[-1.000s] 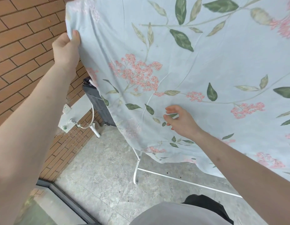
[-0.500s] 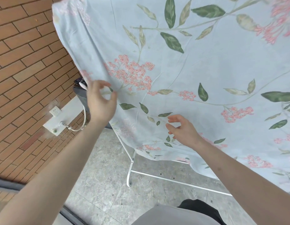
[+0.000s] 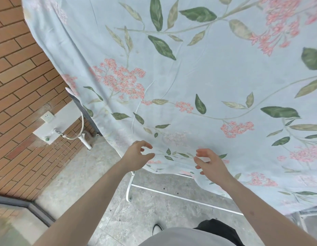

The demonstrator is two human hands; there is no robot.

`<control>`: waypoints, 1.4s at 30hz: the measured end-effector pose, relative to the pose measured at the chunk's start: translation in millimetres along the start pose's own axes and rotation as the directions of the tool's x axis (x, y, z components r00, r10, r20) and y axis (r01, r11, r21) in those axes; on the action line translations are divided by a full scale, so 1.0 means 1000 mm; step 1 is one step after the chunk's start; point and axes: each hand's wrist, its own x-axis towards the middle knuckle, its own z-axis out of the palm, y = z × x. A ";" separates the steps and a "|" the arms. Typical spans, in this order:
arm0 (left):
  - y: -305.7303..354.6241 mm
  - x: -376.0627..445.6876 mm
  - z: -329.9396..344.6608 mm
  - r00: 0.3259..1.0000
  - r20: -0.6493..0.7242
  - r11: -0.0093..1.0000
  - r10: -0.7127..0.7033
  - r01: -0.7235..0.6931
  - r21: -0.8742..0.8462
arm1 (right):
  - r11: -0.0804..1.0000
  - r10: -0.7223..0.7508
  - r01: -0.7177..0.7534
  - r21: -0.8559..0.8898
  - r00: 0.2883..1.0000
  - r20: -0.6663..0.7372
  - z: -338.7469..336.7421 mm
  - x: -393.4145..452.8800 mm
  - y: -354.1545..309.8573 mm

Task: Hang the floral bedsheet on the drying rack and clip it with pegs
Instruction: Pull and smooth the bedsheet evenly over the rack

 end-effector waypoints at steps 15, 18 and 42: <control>0.065 -0.033 0.164 0.968 -0.011 0.967 -0.252 0.251 -0.042 | 0.987 0.113 -0.091 -0.132 0.979 0.170 -0.145 0.011 0.099; 0.085 -0.046 0.195 0.961 0.011 0.959 -0.275 0.276 -0.062 | 0.987 0.115 -0.091 -0.134 0.975 0.190 -0.164 0.010 0.107; 0.192 -0.094 0.348 0.954 0.271 0.991 -0.132 0.133 0.016 | 0.810 0.520 -0.432 0.397 0.842 -0.143 -0.335 -0.096 0.244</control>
